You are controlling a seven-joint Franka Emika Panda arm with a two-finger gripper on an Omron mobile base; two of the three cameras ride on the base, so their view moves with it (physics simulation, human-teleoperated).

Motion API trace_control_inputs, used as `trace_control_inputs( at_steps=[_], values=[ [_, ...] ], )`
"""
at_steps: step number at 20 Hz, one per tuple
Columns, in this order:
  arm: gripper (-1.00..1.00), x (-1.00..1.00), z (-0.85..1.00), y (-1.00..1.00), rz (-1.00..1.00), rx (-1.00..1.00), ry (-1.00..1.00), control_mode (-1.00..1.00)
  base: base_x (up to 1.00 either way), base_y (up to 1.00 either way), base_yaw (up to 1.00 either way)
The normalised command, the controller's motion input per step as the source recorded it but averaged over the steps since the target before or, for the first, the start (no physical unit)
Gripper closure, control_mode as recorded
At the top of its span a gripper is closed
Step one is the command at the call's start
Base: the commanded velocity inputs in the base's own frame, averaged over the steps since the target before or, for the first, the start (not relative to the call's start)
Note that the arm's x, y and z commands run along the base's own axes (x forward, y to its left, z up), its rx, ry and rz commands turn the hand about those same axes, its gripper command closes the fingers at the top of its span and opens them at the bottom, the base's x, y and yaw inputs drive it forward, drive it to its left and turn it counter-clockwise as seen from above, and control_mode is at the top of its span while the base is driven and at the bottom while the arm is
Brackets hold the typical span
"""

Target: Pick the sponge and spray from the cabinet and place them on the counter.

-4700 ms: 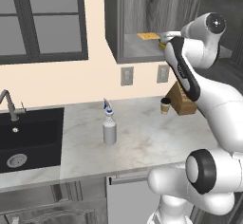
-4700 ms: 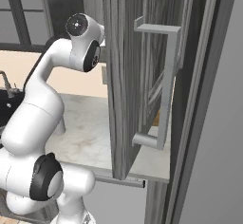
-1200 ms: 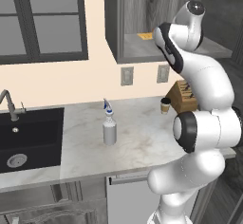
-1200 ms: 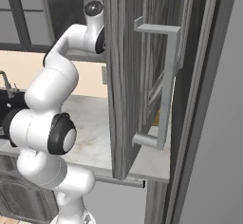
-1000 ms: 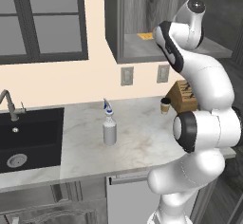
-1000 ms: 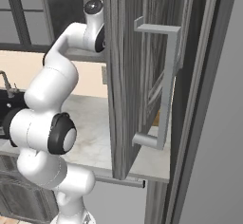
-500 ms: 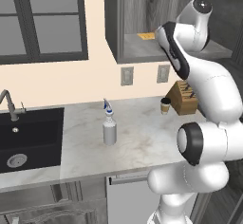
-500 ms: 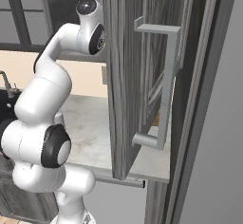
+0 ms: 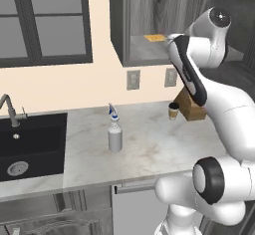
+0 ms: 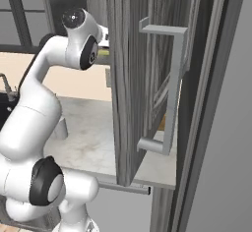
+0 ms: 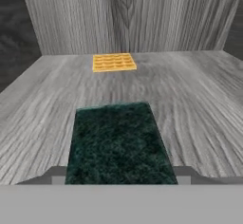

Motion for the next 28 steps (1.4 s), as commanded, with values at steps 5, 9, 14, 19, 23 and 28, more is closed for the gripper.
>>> trace_control_inputs(
  at_steps=[5, 9, 14, 19, 23, 28],
  values=[
    [1.0, -0.53, -0.02, 0.15, 0.0, 0.0, -0.05, -1.0, 0.0, 0.0, 0.0],
    [1.0, -0.6, -0.1, 0.16, 0.0, -0.01, -0.1, -1.0, 0.0, 0.0, 0.0],
    [1.0, -0.54, -0.1, 0.17, 0.0, -0.01, -0.09, -1.0, 0.0, 0.0, 0.0],
    [1.0, -0.47, -0.08, 0.19, 0.0, 0.0, -0.05, -1.0, 0.0, 0.0, 0.0],
    [1.0, -0.5, -0.08, 0.19, 0.0, 0.0, -0.02, -1.0, 0.0, 0.0, 0.0],
    [1.0, -0.49, -0.11, 0.2, 0.0, 0.0, -0.02, -1.0, 0.0, 0.0, 0.0]
  ],
)
